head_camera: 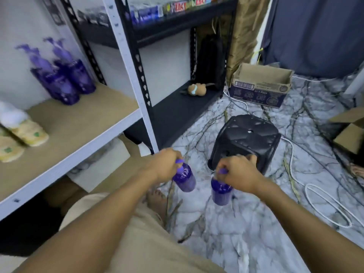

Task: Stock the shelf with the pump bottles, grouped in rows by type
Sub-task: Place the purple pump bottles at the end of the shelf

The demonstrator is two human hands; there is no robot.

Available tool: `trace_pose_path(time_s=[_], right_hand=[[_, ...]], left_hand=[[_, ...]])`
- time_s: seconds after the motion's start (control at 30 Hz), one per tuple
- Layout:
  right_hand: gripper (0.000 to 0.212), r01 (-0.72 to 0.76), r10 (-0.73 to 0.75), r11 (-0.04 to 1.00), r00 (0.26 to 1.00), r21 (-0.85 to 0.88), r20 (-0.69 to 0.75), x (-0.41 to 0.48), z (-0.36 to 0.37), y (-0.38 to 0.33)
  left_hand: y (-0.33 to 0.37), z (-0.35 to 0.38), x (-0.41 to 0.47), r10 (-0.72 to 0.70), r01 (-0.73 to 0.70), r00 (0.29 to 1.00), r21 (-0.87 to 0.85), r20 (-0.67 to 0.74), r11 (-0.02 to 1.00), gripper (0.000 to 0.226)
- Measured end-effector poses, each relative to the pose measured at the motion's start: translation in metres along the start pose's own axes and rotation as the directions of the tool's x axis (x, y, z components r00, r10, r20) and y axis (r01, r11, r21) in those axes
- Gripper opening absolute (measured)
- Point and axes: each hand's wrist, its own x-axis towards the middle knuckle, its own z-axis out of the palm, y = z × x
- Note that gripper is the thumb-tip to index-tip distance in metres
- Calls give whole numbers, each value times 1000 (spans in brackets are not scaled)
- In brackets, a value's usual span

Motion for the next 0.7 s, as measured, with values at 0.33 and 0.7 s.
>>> trace_pose_path(time_s=[0.33, 0.7], right_hand=[[19, 334, -322, 943, 910, 3, -261, 98, -146, -174], [21, 532, -554, 832, 796, -157, -243, 177, -211, -316]], left_hand=[[-67, -194, -68, 22, 60, 923, 202, -383, 977, 16], [-139, -303, -99, -73, 238, 863, 275, -501, 931, 17]])
